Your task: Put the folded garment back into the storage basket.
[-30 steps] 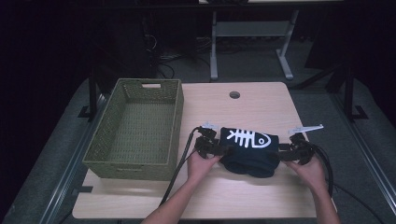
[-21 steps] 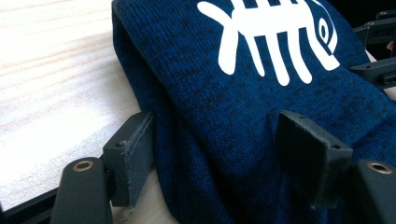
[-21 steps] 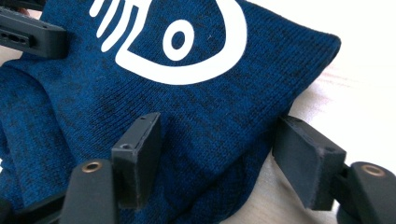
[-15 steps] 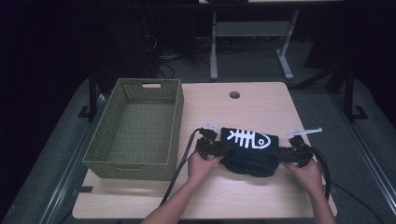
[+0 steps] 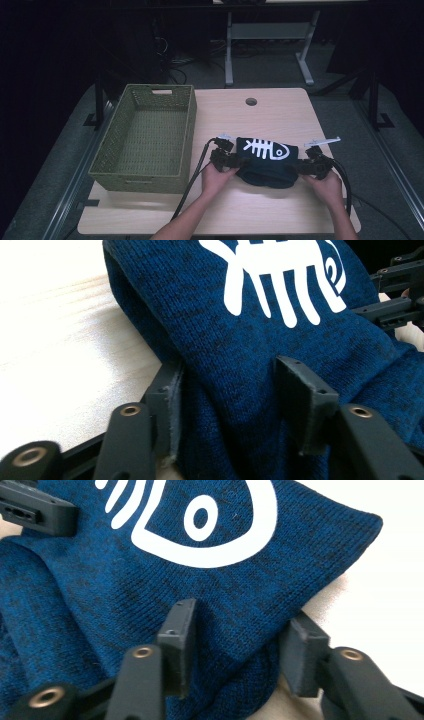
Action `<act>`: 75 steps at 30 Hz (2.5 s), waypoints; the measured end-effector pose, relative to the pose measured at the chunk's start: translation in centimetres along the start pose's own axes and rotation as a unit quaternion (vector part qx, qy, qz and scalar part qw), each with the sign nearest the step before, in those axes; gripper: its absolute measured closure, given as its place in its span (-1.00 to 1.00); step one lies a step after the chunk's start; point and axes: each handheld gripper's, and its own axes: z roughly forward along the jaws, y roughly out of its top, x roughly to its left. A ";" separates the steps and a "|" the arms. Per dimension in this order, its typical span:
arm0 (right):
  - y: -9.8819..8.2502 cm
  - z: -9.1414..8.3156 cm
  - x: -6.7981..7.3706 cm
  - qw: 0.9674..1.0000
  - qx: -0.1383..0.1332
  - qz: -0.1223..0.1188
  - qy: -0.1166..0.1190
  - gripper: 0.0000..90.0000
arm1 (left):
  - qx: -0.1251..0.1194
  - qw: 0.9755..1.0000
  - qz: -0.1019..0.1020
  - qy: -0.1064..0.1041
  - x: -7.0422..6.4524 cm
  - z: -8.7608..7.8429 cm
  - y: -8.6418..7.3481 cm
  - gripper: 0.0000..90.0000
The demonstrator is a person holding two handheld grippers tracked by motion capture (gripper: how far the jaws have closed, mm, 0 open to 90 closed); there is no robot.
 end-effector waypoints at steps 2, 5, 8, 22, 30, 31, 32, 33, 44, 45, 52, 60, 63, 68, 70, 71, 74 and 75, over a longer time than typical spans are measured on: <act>0.0 -0.1 0.2 1.000 0.000 0.001 0.001 0.31 | -0.001 1.000 0.001 0.000 -0.2 0.0 -0.1 0.16; 0.1 -0.2 0.5 1.000 -0.002 -0.004 -0.004 0.42 | -0.001 1.000 0.005 -0.001 -0.3 0.0 -0.1 0.24; 0.1 -0.3 0.6 1.000 -0.003 -0.003 -0.001 0.48 | 0.000 1.000 0.005 -0.004 -0.3 -0.1 -0.1 0.31; 0.2 -1.1 1.4 1.000 -0.004 -0.010 0.004 0.54 | 0.001 1.000 0.010 -0.009 -0.7 -0.7 0.0 0.48; 0.3 -1.8 1.8 1.000 -0.007 -0.016 0.007 0.54 | -0.007 1.000 0.019 -0.010 -1.2 -1.3 0.2 0.51; 0.4 -1.9 1.9 1.000 -0.010 -0.017 0.006 0.54 | -0.007 1.000 0.020 -0.009 -1.3 -1.4 0.3 0.51; 0.5 -2.1 2.0 1.000 -0.010 -0.019 0.006 0.54 | -0.009 1.000 0.020 -0.010 -1.4 -1.6 0.3 0.51; 0.6 -2.2 2.2 1.000 -0.013 -0.019 0.005 0.54 | -0.010 1.000 0.022 -0.010 -1.4 -1.8 0.3 0.51; 1.7 -4.1 3.6 0.999 -0.033 -0.036 0.011 0.54 | -0.032 0.999 0.041 -0.010 -2.6 -4.4 1.0 0.51; 1.7 -4.1 3.6 0.999 -0.033 -0.036 0.011 0.54 | -0.033 0.999 0.041 -0.010 -2.7 -4.6 1.1 0.51; 2.5 -5.0 4.4 0.998 -0.043 -0.047 0.014 0.54 | -0.048 0.998 0.047 -0.009 -3.3 -6.2 1.5 0.51; 3.4 -6.1 5.2 0.997 -0.057 -0.049 0.020 0.55 | -0.063 0.996 0.061 -0.005 -3.9 -7.8 2.4 0.51; 3.7 -6.4 5.3 0.996 -0.063 -0.052 0.024 0.55 | -0.068 0.996 0.062 -0.005 -4.0 -8.4 2.7 0.51; 4.1 -6.8 5.7 0.996 -0.067 -0.053 0.032 0.55 | -0.070 0.996 0.060 -0.005 -4.1 -9.2 2.9 0.51; 4.3 -7.0 5.9 0.995 -0.071 -0.053 0.037 0.55 | -0.073 0.995 0.060 -0.007 -4.1 -9.5 3.0 0.51; 4.4 -7.1 5.9 0.995 -0.072 -0.054 0.038 0.55 | -0.073 0.995 0.060 -0.007 -4.1 -9.5 3.0 0.51; 4.7 -7.4 6.1 0.995 -0.077 -0.055 0.042 0.55 | -0.073 0.995 0.064 -0.008 -4.2 -10.0 3.4 0.51; 4.7 -7.4 6.1 0.995 -0.077 -0.055 0.042 0.55 | -0.076 0.995 0.063 -0.009 -4.2 -10.2 3.4 0.51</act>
